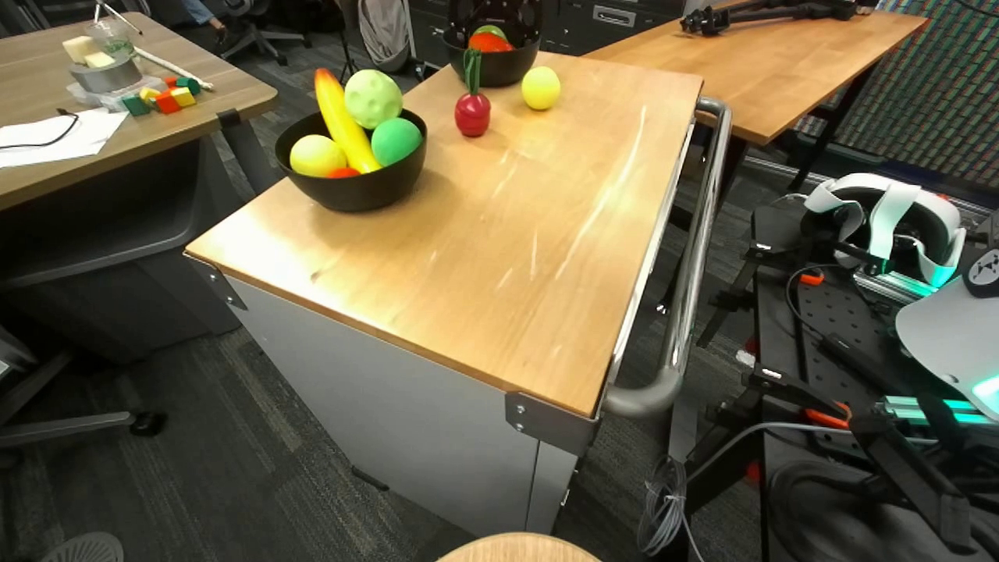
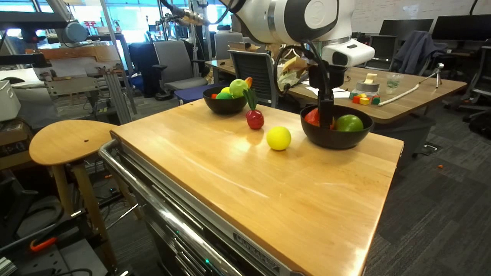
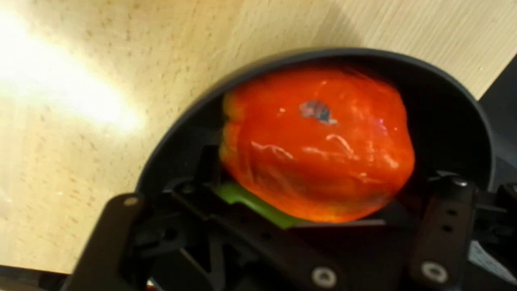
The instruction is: Take the fruits and vegetables out of the bowls and put them on the table
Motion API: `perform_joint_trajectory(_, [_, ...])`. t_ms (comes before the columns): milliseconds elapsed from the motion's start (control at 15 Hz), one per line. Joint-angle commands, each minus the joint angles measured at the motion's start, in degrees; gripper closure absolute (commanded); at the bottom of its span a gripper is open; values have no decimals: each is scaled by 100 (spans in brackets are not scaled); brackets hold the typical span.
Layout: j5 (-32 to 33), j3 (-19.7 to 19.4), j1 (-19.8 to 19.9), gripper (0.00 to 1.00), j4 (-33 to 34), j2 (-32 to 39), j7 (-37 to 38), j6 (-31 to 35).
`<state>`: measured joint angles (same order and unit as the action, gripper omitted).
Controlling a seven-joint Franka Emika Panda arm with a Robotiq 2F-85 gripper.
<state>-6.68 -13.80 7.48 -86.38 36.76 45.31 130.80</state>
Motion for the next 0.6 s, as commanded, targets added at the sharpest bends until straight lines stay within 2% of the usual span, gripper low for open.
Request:
perform_joint_trajectory(0, [286, -176, -69, 27, 280, 228, 342, -117])
perform_joint_trajectory(333, [115, -83, 79, 33, 275, 84, 343, -166])
perform_joint_trajectory(533, [-39, 7, 182, 33, -11, -364, 140, -97])
